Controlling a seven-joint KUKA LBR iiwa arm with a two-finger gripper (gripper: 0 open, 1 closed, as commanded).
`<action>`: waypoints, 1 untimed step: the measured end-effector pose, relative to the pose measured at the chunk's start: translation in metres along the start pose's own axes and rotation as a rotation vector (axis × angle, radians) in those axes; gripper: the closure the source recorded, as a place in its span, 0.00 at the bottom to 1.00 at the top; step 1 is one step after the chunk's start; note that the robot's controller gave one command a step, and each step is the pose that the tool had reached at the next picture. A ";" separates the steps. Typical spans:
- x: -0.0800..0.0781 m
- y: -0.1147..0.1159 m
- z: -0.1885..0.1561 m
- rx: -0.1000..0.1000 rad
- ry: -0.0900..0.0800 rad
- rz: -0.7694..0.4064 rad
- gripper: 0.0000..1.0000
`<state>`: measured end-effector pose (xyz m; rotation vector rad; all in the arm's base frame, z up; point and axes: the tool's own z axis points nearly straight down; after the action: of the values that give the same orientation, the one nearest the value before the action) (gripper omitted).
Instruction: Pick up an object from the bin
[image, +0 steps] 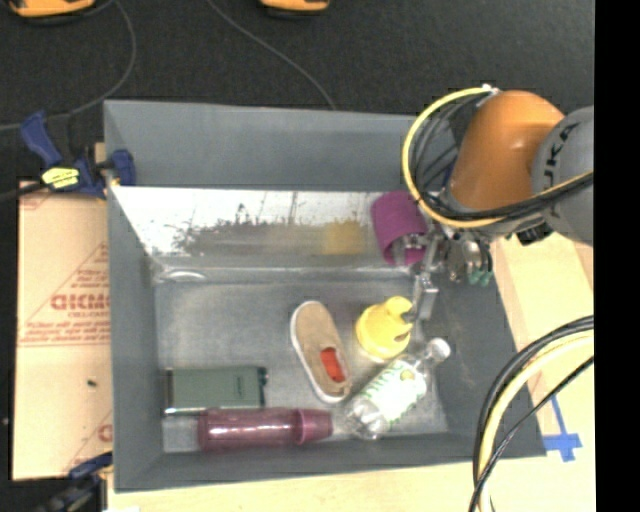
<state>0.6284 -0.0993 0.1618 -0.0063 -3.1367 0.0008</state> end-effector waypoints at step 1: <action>-0.002 0.000 -0.005 0.001 -0.008 -0.002 0.00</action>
Offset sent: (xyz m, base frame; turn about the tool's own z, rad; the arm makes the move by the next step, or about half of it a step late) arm -0.0236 0.0084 -0.0244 -0.1415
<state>0.6302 -0.0991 0.1671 -0.0028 -3.1452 0.0028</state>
